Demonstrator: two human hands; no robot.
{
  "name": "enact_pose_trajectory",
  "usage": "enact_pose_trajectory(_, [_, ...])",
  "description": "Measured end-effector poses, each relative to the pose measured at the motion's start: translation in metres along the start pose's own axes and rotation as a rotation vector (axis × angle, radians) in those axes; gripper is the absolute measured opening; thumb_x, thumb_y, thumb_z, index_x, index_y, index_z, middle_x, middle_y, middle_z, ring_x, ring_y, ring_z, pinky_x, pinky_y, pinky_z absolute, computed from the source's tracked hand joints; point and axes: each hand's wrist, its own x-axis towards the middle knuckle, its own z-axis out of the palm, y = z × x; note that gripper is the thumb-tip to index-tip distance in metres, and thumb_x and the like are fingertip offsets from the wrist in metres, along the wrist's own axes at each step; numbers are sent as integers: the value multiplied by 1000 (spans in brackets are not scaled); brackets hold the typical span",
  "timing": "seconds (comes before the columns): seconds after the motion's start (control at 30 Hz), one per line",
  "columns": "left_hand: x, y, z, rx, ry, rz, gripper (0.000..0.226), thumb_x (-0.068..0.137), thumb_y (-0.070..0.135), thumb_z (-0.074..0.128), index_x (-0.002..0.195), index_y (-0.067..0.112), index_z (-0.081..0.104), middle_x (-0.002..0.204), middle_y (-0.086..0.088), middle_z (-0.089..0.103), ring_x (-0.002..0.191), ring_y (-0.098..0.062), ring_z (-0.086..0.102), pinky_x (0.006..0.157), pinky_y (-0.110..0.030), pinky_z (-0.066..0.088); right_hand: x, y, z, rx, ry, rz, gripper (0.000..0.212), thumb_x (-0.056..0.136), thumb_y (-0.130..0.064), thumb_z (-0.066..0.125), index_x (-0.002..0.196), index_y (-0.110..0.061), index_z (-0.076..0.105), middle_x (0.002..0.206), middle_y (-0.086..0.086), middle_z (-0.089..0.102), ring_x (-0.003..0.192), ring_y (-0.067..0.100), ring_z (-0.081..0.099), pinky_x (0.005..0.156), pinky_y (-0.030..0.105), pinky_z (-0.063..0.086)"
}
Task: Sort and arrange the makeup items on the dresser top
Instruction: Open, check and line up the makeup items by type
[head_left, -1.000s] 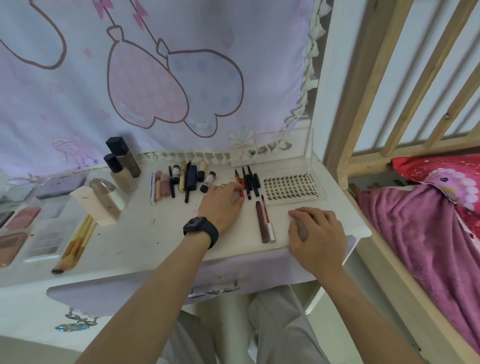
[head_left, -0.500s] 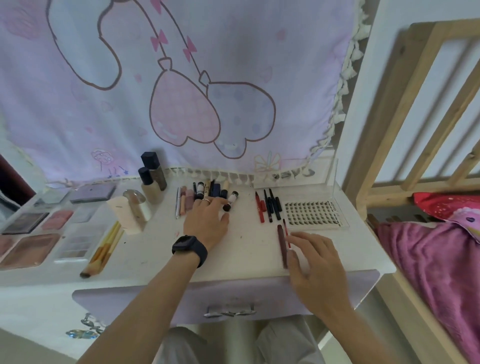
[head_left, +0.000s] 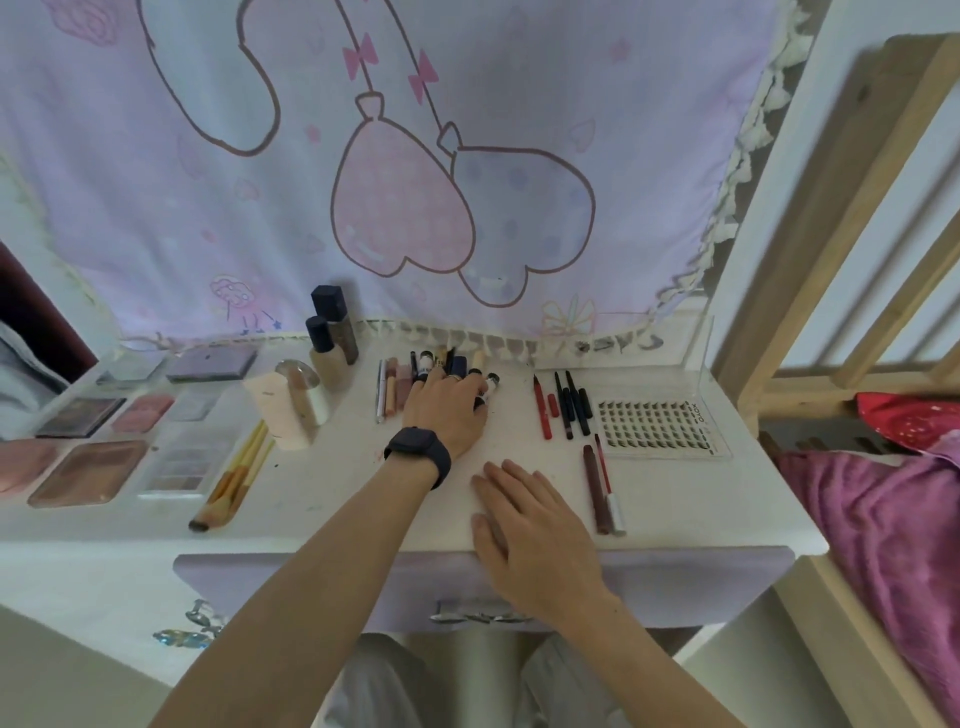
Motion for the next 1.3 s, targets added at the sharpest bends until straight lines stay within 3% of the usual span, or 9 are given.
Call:
enact_pose_trajectory(0.07, [-4,-3,-5,-139,70,-24,29,96,33,53,122,27,64,101,2,72,114,-24,51,86,-31,43,-1,0,3,-1,31,6,53,102,-42,34,144,-18,56,152,2,51,145,18,41,121,41,31])
enact_pose_trajectory(0.17, [-19,-6,-17,-406,219,-112,20,94,31,60,109,27,72,82,18,63,91,-6,56,82,-1,30,-1,0,4,9,36,11,53,103,-43,33,145,-19,55,152,0,50,146,17,40,122,40,29])
enact_pose_trajectory(0.3, [-52,-15,-30,-877,208,-316,16,98,29,57,106,29,70,94,32,57,118,-9,55,100,-26,43,0,-2,1,125,70,68,55,99,-49,36,145,-25,53,149,-8,52,140,9,43,117,30,34])
enact_pose_trajectory(0.43, [-87,-26,-35,-1070,162,-326,21,101,27,53,110,25,72,93,12,69,82,-6,64,71,-19,47,11,-12,-12,558,141,276,54,89,-68,45,137,-44,43,126,-30,55,111,-8,53,91,14,43])
enact_pose_trajectory(0.6, [-108,-23,-31,-1098,125,-233,19,102,26,54,106,22,72,89,7,70,73,2,60,66,-12,47,37,-25,-18,739,116,362,43,89,-74,35,99,-38,55,82,-8,68,63,-2,59,54,13,44])
enact_pose_trajectory(0.83, [-114,-16,-12,-843,156,-137,27,105,35,41,88,23,57,72,6,57,63,-7,49,59,-22,42,47,-25,-7,554,69,443,58,99,-67,23,61,-28,44,52,-15,52,49,2,46,54,29,32])
enact_pose_trajectory(0.93, [-113,-17,-7,-750,131,-159,41,106,39,34,73,20,48,64,2,49,57,-13,40,58,-40,40,48,-23,-5,561,75,436,61,93,-68,22,57,-22,40,46,-11,44,45,6,39,53,30,30])
enact_pose_trajectory(1.1, [-111,-15,-6,-736,77,-269,53,105,35,38,54,25,30,44,9,35,45,-11,31,50,-29,23,43,-20,0,556,100,359,59,90,-67,22,52,-22,34,42,-7,37,42,9,32,46,22,25])
enact_pose_trajectory(1.3, [-109,-14,-11,-853,68,-337,52,93,50,34,48,24,31,43,9,31,44,-10,26,53,-31,24,38,-18,5,600,123,252,51,96,-62,28,67,-23,42,54,-9,44,47,8,36,47,21,31])
